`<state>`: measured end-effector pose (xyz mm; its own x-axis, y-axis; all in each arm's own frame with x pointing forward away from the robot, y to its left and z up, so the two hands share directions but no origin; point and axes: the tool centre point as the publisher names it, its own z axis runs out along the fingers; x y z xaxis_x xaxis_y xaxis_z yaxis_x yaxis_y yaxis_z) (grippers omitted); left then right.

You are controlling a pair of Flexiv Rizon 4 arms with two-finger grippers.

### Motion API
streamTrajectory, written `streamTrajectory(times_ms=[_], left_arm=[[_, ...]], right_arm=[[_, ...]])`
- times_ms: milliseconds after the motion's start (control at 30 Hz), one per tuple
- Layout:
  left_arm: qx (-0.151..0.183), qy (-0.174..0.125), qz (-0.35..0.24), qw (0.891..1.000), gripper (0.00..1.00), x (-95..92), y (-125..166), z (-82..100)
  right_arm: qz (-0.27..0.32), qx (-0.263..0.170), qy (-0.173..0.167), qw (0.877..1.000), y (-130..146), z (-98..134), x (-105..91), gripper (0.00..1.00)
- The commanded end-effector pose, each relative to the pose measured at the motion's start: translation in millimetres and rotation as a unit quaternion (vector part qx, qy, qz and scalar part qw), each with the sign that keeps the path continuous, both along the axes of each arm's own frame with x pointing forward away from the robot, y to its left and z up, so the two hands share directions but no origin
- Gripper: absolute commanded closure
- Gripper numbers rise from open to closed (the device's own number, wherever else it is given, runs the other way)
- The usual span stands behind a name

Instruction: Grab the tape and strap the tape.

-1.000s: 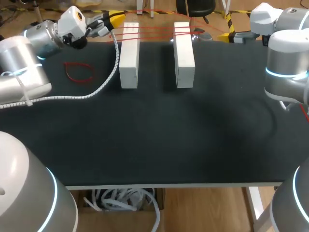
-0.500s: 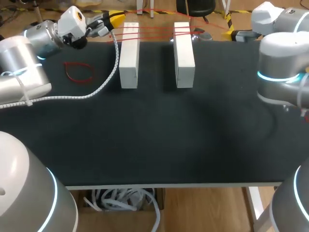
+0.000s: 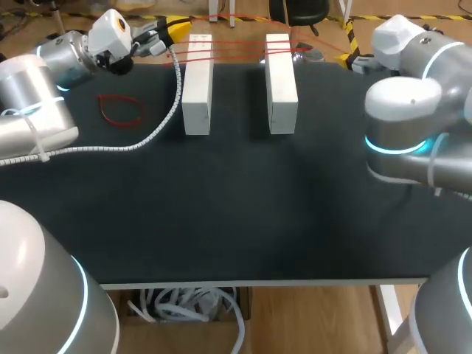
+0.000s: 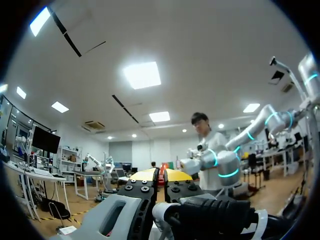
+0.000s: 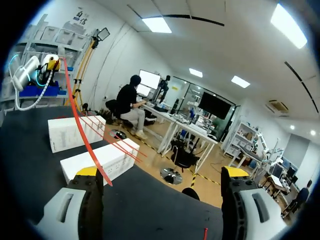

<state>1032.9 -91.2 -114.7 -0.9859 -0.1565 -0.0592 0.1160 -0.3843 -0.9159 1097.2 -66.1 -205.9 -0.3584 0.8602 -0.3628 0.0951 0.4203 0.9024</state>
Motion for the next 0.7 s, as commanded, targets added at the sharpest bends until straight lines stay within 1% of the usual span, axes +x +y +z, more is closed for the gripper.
streamTrajectory(times_ms=[33, 67, 167, 200, 300, 333, 400, 467, 500, 567, 600, 633, 700], left_arm=[[-0.001, -0.001, 0.001, 1.0, 1.0, -0.7, 0, -0.5], [-0.001, -0.001, 0.001, 1.0, 1.0, -0.7, 0, -0.5], [-0.001, -0.001, 0.001, 1.0, 1.0, -0.7, 0, -0.5], [-0.001, -0.001, 0.001, 1.0, 1.0, -0.7, 0, -0.5], [-0.001, -0.001, 0.001, 1.0, 1.0, -0.7, 0, -0.5], [-0.001, -0.001, 0.001, 1.0, 1.0, -0.7, 0, -0.5], [-0.001, -0.001, 0.001, 1.0, 1.0, -0.7, 0, -0.5], [-0.001, -0.001, 0.001, 1.0, 1.0, -0.7, 0, -0.5], [-0.001, -0.001, 0.001, 1.0, 1.0, -0.7, 0, -0.5], [-0.001, -0.001, 0.001, 1.0, 1.0, -0.7, 0, -0.5], [-0.001, -0.001, 0.001, 1.0, 1.0, -0.7, 0, -0.5], [-0.001, -0.001, 0.001, 1.0, 1.0, -0.7, 0, -0.5], [-0.001, -0.001, 0.001, 1.0, 1.0, -0.7, 0, -0.5]], right_arm=[[-0.048, 0.022, -0.077, 0.996, 0, -7, -4.7, 0.0], [-0.054, 0.028, -0.076, 0.995, 0, -6, -5.2, 0.0], [-0.091, 0.041, -0.092, 0.991, 0, -4, -8.5, 0.0], [-0.101, 0.046, -0.09, 0.99, 1, -4, -9.6, 0.0], [-0.111, 0.093, -0.072, 0.987, 4, -4, -11.0, 0.0], [-0.107, 0.109, -0.065, 0.986, 5, -4, -11.4, 0.0], [-0.105, 0.117, -0.063, 0.986, 9, -3, -11.4, 0.0], [-0.093, 0.134, -0.055, 0.985, 11, -2, -11.1, 0.0], [-0.099, 0.136, -0.055, 0.984, 12, -2, -11.0, 0.0], [-0.081, 0.149, -0.051, 0.984, 13, -1, -9.7, 0.0], [-0.088, 0.14, -0.044, 0.985, 14, 0, -9.3, 0.0], [-0.073, 0.155, -0.036, 0.985, 15, 0, -8.5, 0.0], [-0.073, 0.155, -0.036, 0.985, 15, 0, -8.5, 0.0]])
